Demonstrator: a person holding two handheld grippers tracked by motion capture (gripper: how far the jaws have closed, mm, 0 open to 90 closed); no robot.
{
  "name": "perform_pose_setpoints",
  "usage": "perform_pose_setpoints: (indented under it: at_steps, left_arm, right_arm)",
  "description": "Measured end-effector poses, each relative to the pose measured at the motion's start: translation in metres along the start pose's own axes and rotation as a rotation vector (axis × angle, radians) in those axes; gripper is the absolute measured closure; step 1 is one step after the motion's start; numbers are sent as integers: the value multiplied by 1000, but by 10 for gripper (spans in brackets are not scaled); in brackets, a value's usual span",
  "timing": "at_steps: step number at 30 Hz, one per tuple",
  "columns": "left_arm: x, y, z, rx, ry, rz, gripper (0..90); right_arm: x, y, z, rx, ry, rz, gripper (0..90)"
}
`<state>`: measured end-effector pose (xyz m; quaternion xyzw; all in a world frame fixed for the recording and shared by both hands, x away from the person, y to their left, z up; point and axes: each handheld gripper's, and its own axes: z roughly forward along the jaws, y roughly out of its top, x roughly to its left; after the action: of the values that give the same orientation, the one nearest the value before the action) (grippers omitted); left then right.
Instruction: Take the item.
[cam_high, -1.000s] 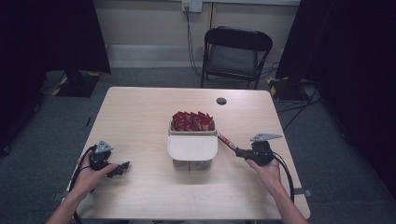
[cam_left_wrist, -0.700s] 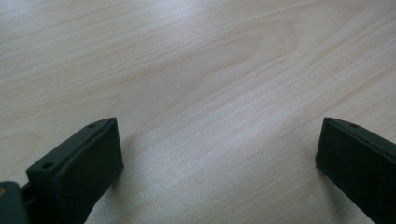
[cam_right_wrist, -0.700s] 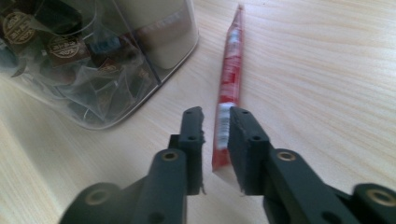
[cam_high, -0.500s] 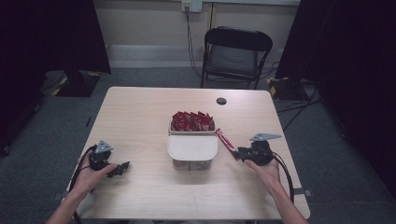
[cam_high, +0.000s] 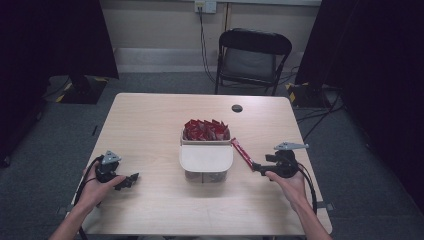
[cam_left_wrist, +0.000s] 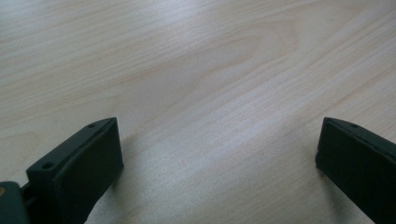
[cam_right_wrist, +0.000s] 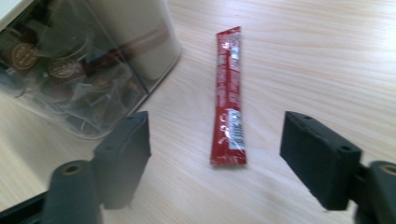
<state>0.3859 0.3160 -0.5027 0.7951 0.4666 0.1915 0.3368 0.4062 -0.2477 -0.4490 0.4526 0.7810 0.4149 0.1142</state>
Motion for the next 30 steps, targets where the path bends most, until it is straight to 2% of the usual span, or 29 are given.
perform_pose_setpoints:
  at_steps: [2, 7, 14, 18, 25, 26, 28, 30]
  left_arm:
    - [0, 0, 0, 0, 0, 0, 0]
    - [0, 0, 0, 0, 0, 1, 0]
    - [0, 0, 0, 0, 0, 0, 0]
    - [0, 0, 0, 0, -1, 0, 0]
    - [0, 0, 0, 0, -1, 0, 0]
    - [0, 0, 0, 0, 0, 1, 0]
    - [0, 0, 0, 0, 0, 0, 0]
    - [0, 0, 0, 0, 0, 0, 0]
  right_arm:
    - [-2, -1, -6, 0, -15, 19, 200]
    - [-1, -4, -11, 3, -36, 12, 149]
    - [-3, -12, -22, 12, -56, 38, 156]
    - [-5, -20, -28, 20, -87, 44, 161]
    - [-14, -33, -34, 33, -114, 46, 176]
    - [-18, -37, -33, 49, -138, 38, 175]
    - [-20, -38, -33, 50, -144, 41, 172]
    - [-27, -43, -31, 63, -170, 53, 163]
